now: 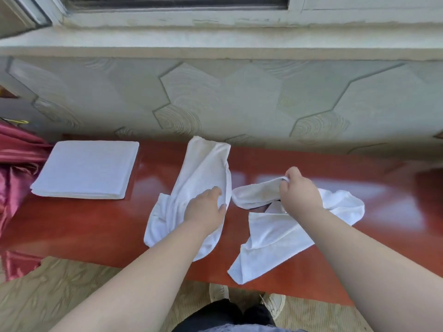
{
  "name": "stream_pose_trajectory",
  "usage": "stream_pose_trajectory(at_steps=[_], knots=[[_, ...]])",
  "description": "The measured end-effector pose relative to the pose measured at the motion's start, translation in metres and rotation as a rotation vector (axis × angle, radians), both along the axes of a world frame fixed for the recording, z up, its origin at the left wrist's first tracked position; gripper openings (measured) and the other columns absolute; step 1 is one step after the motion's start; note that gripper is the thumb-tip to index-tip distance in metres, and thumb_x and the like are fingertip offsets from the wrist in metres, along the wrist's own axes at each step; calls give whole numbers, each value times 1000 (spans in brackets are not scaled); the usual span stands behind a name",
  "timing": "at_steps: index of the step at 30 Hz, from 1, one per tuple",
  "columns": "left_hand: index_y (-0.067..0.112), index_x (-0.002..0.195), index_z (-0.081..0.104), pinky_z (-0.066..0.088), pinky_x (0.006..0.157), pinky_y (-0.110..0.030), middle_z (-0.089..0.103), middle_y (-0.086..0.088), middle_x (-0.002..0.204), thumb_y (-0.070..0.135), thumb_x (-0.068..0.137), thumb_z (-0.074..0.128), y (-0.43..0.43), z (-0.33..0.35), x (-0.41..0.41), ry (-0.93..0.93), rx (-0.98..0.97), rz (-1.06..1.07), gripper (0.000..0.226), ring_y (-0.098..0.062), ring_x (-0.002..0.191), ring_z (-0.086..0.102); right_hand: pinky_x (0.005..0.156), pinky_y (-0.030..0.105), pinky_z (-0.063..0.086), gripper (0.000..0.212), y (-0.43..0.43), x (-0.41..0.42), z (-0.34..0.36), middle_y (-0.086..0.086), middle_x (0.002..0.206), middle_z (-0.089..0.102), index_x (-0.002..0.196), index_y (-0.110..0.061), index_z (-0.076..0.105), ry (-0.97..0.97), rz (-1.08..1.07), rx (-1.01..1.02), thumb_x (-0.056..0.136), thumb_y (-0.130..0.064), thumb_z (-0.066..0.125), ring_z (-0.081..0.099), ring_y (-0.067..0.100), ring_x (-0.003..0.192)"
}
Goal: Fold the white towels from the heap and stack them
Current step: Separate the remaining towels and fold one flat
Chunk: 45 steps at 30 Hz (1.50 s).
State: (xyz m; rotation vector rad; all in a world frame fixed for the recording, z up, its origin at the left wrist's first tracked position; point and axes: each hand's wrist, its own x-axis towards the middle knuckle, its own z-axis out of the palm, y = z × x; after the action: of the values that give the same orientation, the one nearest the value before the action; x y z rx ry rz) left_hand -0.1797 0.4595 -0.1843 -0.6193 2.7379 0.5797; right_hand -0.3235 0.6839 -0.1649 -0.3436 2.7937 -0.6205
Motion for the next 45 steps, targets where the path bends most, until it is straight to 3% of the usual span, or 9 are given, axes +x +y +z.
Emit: stream_pose_trajectory(at_steps=[2, 4, 7, 10, 14, 20, 29, 36, 45], knots=[[31, 153, 37, 43, 110, -45, 50, 2, 150, 51, 93, 63, 9, 8, -30, 34, 166, -60, 68, -24, 137, 48, 55, 40, 36, 5, 6, -1, 27, 5, 66, 54, 105, -19, 45, 26, 43, -113, 102, -24, 45, 52, 36, 67], [36, 151, 41, 36, 116, -45, 47, 9, 153, 56, 89, 67, 24, 22, -61, 33, 229, -180, 71, -20, 142, 42, 54, 40, 39, 3, 14, -4, 55, 4, 65, 55, 105, -23, 48, 50, 58, -160, 103, -25, 47, 53, 32, 64], [28, 92, 57, 40, 93, -39, 65, 7, 101, 45, 97, 57, 52, 41, -94, 3, 173, -298, 18, -29, 113, 57, 55, 37, 41, 2, 33, -13, 91, 0, 67, 58, 101, -27, 52, 93, -1, -193, 101, -26, 50, 55, 24, 64], [22, 74, 38, 35, 72, -39, 53, 3, 75, 37, 101, 48, 64, 47, -110, 109, 242, -173, 33, -35, 89, 58, 63, 39, 48, 5, 62, -25, 107, -3, 78, 64, 100, -26, 58, 146, -41, -123, 99, -26, 53, 59, 26, 74], [26, 77, 52, 44, 70, -39, 62, 5, 78, 38, 100, 55, 63, 62, -131, 262, 322, -72, 26, -28, 82, 59, 78, 40, 50, 13, 111, -43, 101, 1, 98, 62, 105, -23, 69, 200, -36, 70, 100, -27, 58, 58, 27, 95], [23, 79, 63, 36, 64, -33, 60, 8, 69, 25, 101, 61, 76, 108, -165, 413, 351, -36, 22, -22, 72, 55, 71, 38, 50, 22, 167, -65, 95, 3, 97, 60, 103, -22, 66, 156, -131, 231, 94, -14, 47, 58, 29, 96], [21, 96, 72, 45, 70, -32, 72, 3, 86, 26, 108, 50, 123, 191, -200, 594, 278, 143, 24, -20, 81, 64, 69, 44, 46, 14, 226, -137, 148, 20, 95, 65, 102, -16, 51, 291, -236, -54, 104, -28, 44, 59, 42, 89], [20, 96, 65, 54, 70, -31, 76, 2, 88, 29, 109, 50, 128, 246, -225, 711, 472, 287, 22, -3, 88, 76, 63, 38, 38, 34, 234, -165, 202, 5, 74, 60, 87, -18, 58, 442, -262, -337, 107, -43, 46, 53, 33, 76], [16, 98, 75, 58, 78, -33, 79, -4, 95, 20, 106, 57, 144, 202, -201, 523, 587, 134, 20, -14, 82, 78, 81, 42, 51, 25, 224, -146, 151, 7, 100, 66, 99, -17, 64, 192, -138, -39, 98, -40, 53, 61, 36, 102]])
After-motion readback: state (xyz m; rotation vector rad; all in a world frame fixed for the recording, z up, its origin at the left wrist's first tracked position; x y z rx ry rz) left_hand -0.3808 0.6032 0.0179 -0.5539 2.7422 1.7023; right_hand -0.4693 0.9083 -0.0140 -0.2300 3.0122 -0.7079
